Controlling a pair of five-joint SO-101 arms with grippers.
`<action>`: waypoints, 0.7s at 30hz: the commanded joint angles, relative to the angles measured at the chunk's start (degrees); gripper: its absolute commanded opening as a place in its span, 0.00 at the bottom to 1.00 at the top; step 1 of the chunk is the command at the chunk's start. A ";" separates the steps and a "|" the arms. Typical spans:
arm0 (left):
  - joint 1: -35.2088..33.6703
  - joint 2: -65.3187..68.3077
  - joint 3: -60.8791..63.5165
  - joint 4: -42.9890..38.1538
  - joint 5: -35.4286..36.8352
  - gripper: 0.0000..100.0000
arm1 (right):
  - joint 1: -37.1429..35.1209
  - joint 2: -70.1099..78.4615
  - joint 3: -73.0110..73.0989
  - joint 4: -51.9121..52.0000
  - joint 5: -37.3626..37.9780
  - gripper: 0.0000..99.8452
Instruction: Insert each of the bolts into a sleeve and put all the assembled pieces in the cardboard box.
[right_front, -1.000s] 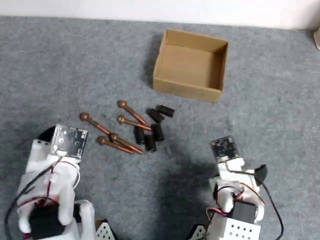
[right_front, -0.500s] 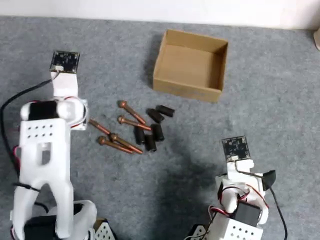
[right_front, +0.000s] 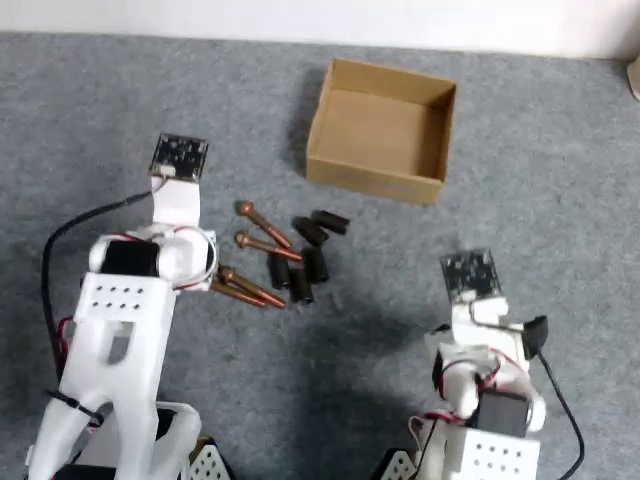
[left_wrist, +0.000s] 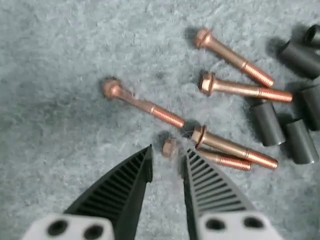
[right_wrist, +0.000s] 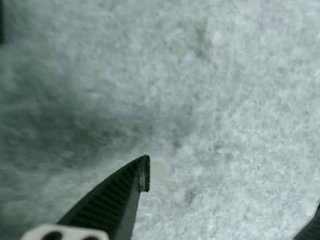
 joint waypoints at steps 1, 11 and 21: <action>0.84 -1.89 0.22 -1.41 0.18 0.11 | -5.14 18.07 -13.49 -1.71 -4.84 0.46; 0.75 -1.80 4.35 -7.38 0.26 0.11 | -21.76 52.26 -37.93 -6.64 -10.37 0.46; -4.00 -1.80 4.62 -9.23 0.44 0.11 | -27.12 78.46 -53.23 -12.53 -5.45 0.46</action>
